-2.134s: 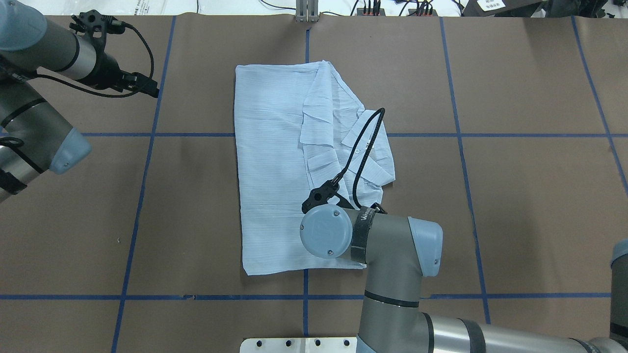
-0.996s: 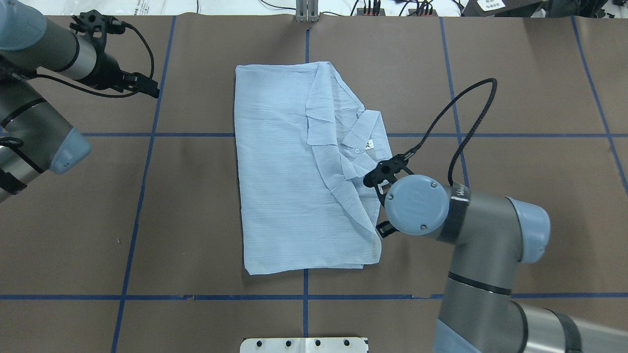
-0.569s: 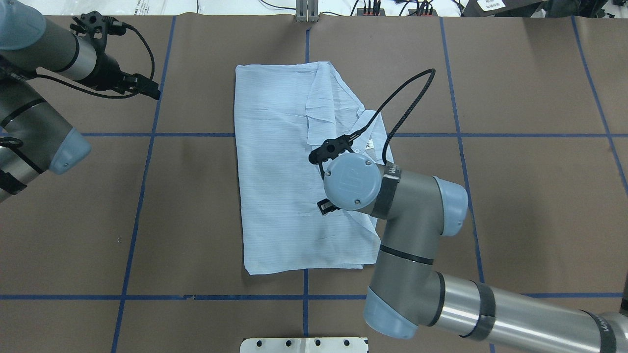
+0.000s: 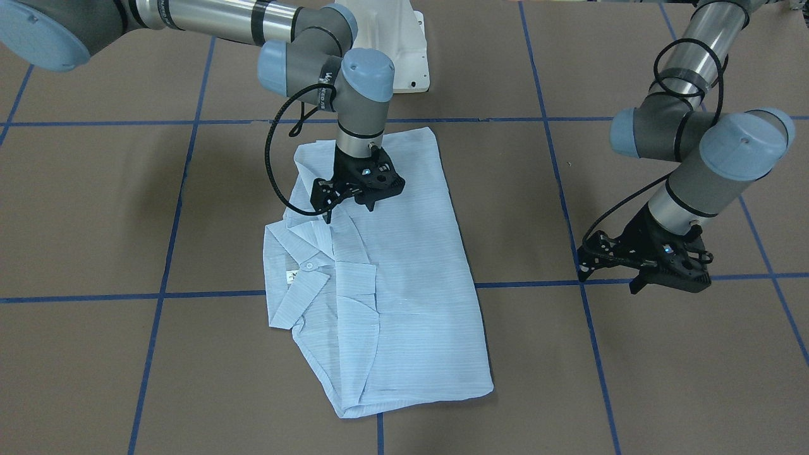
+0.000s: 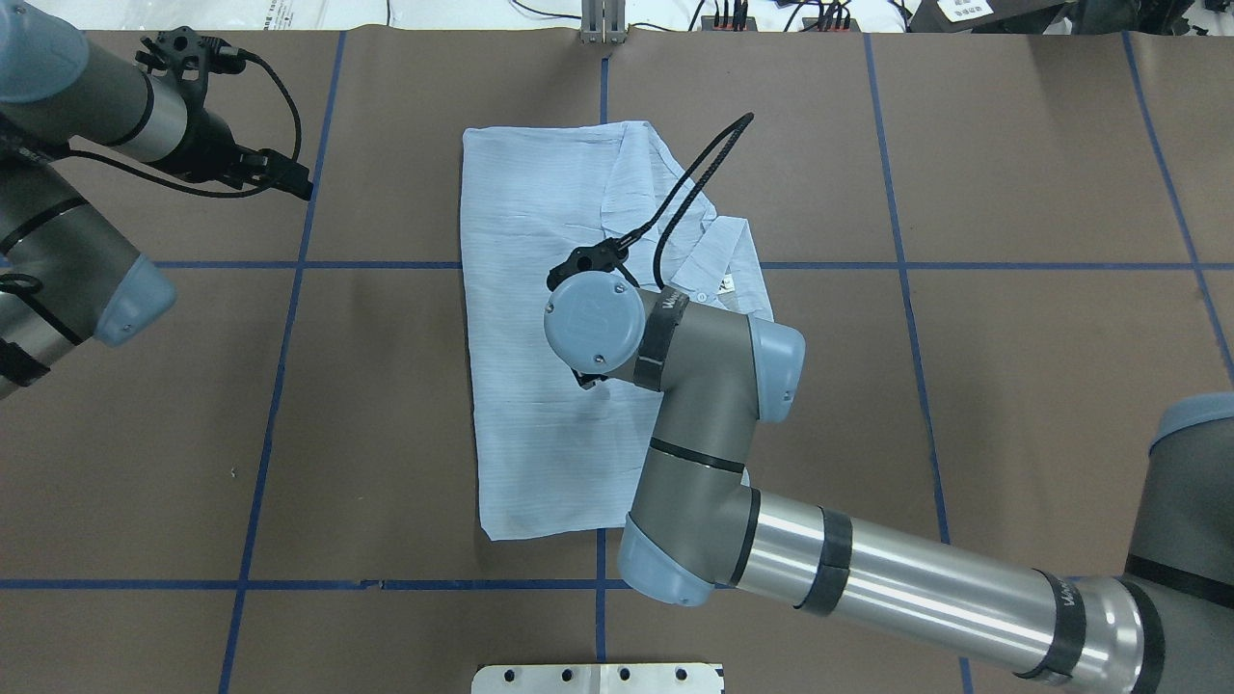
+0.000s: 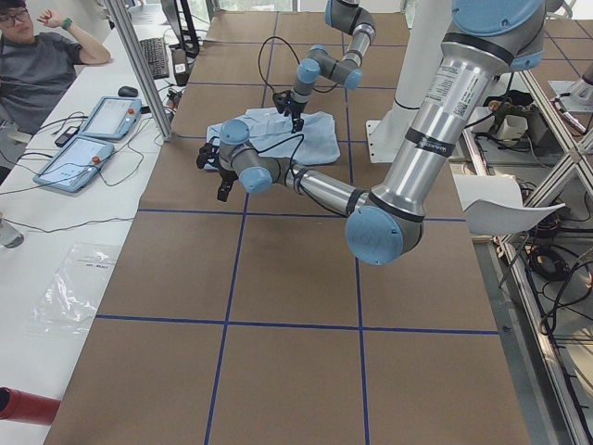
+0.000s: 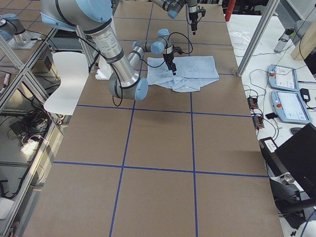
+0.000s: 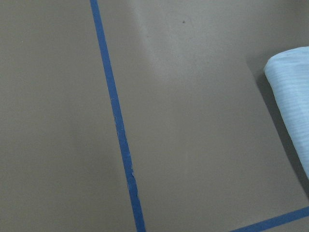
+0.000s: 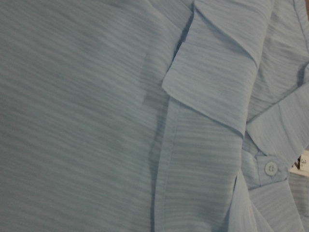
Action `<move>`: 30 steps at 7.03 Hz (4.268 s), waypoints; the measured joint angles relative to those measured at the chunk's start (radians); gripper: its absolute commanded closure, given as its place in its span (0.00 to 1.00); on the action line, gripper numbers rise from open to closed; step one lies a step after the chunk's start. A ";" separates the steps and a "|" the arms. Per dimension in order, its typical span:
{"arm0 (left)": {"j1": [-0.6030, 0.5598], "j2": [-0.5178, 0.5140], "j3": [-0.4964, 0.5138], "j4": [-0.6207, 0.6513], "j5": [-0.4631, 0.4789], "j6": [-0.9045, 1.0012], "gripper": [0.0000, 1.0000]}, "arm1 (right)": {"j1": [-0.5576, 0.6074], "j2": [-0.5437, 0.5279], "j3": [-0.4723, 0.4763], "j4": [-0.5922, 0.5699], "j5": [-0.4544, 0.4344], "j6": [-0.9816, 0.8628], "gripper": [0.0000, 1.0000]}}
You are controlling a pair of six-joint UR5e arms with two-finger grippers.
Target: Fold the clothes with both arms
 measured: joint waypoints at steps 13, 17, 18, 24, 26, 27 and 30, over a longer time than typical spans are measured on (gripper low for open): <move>0.010 0.002 -0.013 0.003 0.000 -0.002 0.00 | 0.075 0.035 -0.104 -0.076 -0.038 -0.120 0.01; 0.015 0.002 -0.012 0.003 0.000 -0.001 0.00 | 0.163 -0.063 -0.008 -0.164 -0.031 -0.254 0.01; 0.016 0.002 -0.010 0.003 0.000 -0.001 0.00 | 0.164 -0.063 0.003 -0.132 -0.014 -0.239 0.01; 0.016 0.004 -0.010 0.004 0.000 0.001 0.00 | 0.066 0.044 -0.088 0.025 0.024 -0.033 0.01; 0.018 0.004 -0.006 0.003 0.000 0.001 0.00 | 0.048 0.048 -0.116 0.023 0.006 -0.031 0.00; 0.019 0.004 -0.005 0.003 0.000 0.001 0.00 | 0.046 0.049 -0.125 0.021 -0.002 -0.033 0.01; 0.023 0.004 -0.003 0.001 0.000 0.002 0.00 | 0.048 0.050 -0.134 0.011 -0.028 -0.047 0.01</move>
